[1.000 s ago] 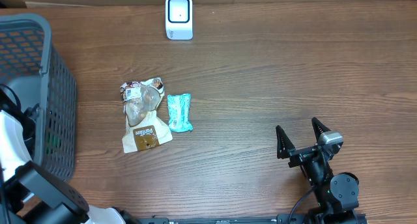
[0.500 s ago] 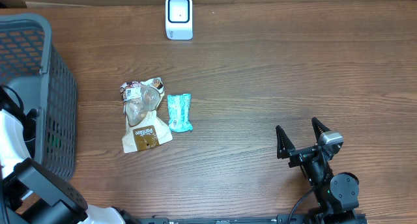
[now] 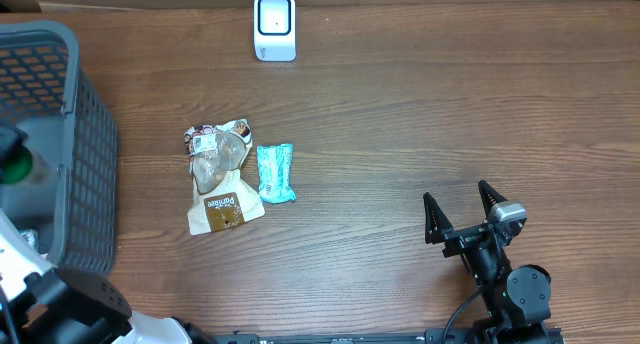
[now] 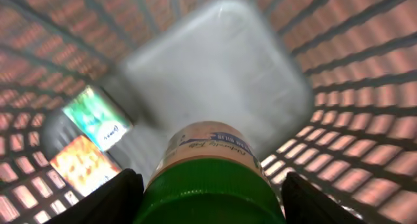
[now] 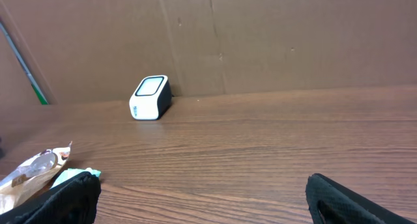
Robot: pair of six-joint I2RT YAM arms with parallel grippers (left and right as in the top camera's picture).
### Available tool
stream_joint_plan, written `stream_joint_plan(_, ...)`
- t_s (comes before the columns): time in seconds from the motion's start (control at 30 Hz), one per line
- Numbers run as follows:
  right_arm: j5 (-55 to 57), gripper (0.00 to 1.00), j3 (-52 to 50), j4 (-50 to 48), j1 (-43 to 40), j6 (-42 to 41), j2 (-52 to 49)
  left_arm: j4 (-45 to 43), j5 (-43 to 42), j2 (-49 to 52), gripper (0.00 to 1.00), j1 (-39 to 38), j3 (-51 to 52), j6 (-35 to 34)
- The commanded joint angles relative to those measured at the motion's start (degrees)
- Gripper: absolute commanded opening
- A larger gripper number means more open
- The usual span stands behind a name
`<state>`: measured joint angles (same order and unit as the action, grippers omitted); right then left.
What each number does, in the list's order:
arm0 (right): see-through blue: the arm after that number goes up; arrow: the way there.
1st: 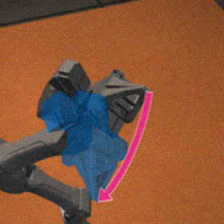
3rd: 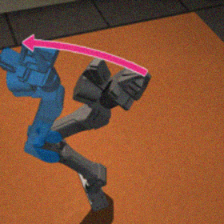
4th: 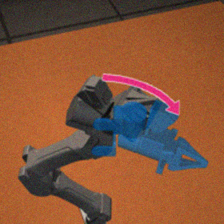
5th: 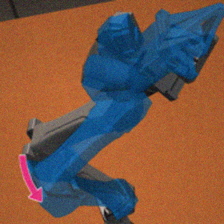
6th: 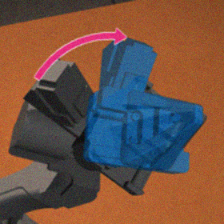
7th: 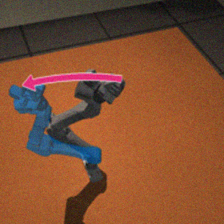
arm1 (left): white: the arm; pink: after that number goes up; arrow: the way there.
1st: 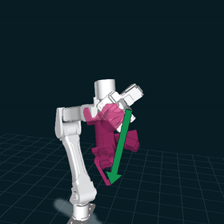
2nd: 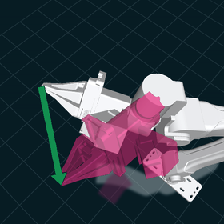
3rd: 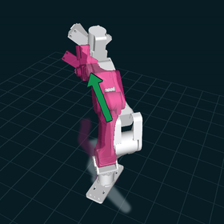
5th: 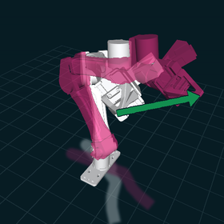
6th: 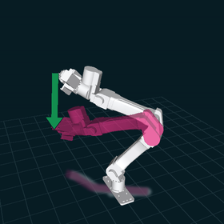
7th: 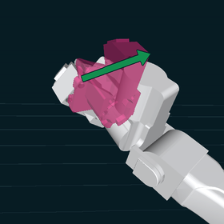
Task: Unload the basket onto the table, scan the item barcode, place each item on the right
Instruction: 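Reach into the basket and grasp the green-lidded jar with the left gripper, then carry the green-lidded jar to the table and set it upright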
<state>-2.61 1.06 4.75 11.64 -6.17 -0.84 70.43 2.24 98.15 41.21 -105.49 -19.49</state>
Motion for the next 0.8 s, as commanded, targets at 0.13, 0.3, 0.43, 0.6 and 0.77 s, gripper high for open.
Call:
stream_joint_plan(0.13, -0.1, 1.00, -0.6, -0.2, -0.1, 0.3, 0.7, 4.0, -8.1, -4.0, 0.52, -0.8, -14.5, -0.3)
stream_joint_plan(0.3, -0.1, 1.00, -0.6, -0.2, -0.1, 0.3, 0.7, 3.9, -12.6, -9.3, 0.53, -5.1, -17.8, -1.3)
stream_joint_plan(0.43, -0.1, 1.00, -0.6, -0.2, -0.1, 0.3, 0.7, 3.7, -12.5, -14.0, 0.53, -13.2, -18.0, -2.4)
stream_joint_plan(0.6, -0.1, 1.00, -0.6, -0.2, -0.1, 0.3, 0.7, 6.2, -12.0, -15.9, 0.53, -28.0, -17.9, -2.6)
stream_joint_plan(0.77, -0.1, 1.00, -0.6, -0.2, -0.1, 0.3, 0.7, 7.8, -8.3, -13.5, 0.53, -43.8, -15.4, -5.5)
